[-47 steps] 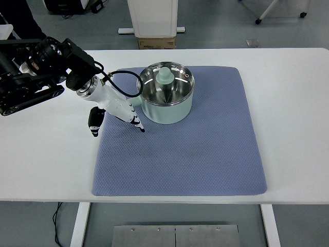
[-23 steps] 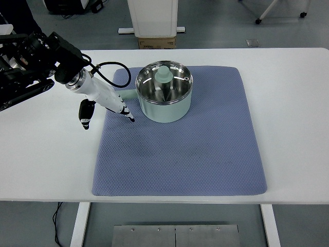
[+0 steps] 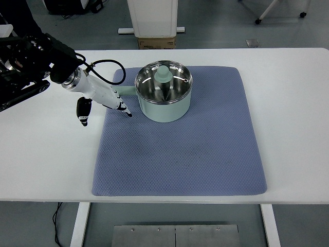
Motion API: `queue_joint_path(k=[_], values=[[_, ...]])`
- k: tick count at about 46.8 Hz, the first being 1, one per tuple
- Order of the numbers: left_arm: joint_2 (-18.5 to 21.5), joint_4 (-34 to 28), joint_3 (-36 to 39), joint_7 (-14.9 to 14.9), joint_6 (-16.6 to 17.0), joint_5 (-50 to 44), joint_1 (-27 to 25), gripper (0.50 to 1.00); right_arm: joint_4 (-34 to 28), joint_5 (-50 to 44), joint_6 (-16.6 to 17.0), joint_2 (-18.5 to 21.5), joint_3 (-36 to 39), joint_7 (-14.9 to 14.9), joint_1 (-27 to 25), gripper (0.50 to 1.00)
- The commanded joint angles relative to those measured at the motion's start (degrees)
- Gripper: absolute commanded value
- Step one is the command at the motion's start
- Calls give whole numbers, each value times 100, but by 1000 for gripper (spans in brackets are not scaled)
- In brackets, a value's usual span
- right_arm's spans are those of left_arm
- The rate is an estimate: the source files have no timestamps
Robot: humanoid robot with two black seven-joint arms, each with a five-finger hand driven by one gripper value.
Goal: Rotate green pot handle
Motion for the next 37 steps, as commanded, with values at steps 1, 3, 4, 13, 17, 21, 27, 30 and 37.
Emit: queue_joint_path(k=[1, 3, 4, 13, 17, 21, 27, 30, 37], values=[[-1, 8, 20, 0, 0, -8, -6, 1000, 0, 0, 0, 0, 12, 4, 0, 1000], [-1, 25, 20, 0, 0, -8, -6, 1000, 0, 0, 0, 0, 12, 4, 0, 1000], [-1, 34, 20, 0, 0, -8, -6, 1000, 0, 0, 0, 0, 12, 4, 0, 1000], [-1, 8, 11, 0, -44, -79, -76, 1000, 0, 0, 0, 0, -5, 4, 0, 1000], [-1, -19, 11, 0, -44, -79, -85, 1000, 0, 0, 0, 0, -6, 4, 0, 1000], [-1, -27, 11, 0, -44, -87, -111, 1000, 0, 0, 0, 0, -6, 4, 0, 1000], [78, -89, 11, 0, -52, -114, -199, 1000, 0, 0, 0, 0, 12, -5, 0, 1000], [218, -194, 2, 0, -52, -175, -261, 1000, 0, 0, 0, 0, -6, 4, 0, 1000], [333, -309, 2, 0, -52, -386, -489, 1000, 0, 0, 0, 0, 12, -5, 0, 1000]])
